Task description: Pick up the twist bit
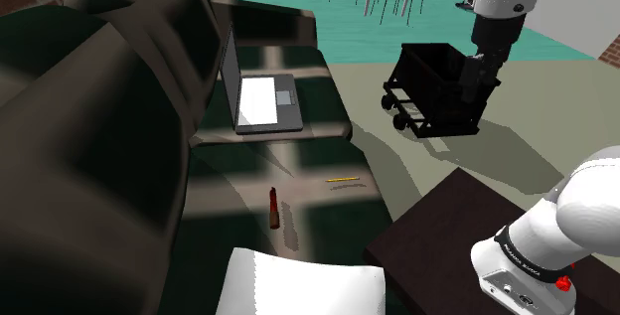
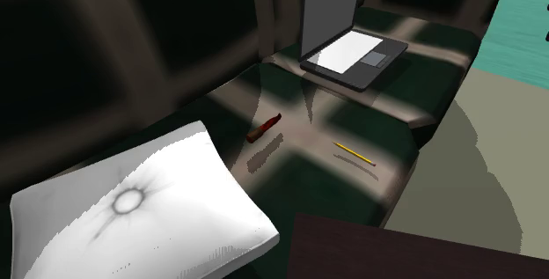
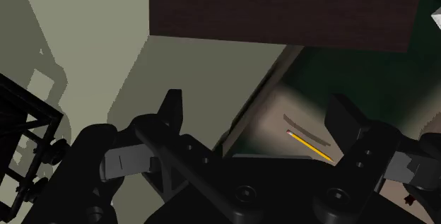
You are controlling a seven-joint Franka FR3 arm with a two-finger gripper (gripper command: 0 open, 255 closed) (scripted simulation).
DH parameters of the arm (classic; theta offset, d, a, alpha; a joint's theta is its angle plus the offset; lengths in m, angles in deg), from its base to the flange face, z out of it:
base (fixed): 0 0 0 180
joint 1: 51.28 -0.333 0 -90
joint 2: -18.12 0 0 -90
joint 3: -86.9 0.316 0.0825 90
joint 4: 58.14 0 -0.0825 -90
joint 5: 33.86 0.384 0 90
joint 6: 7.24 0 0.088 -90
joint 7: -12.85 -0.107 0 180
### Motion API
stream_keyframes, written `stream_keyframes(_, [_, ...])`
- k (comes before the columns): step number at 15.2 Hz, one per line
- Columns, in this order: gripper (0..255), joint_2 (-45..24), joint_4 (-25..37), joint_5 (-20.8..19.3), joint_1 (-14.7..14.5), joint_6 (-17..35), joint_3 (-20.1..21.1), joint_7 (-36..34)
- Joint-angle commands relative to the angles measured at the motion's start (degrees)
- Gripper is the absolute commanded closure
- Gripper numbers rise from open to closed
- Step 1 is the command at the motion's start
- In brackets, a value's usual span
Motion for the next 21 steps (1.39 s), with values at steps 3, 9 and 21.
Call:
stream_keyframes(3, [0, -0.96, -1.90, 2.03, -0.50, 2.75, 1.62, -3.03])
stream_keyframes(9, [0, -6.08, -5.86, 7.79, -2.16, 11.97, 6.62, -11.74])
stream_keyframes(21, [0, -25.84, -4.93, 14.85, -4.35, 32.61, 16.61, -28.02])
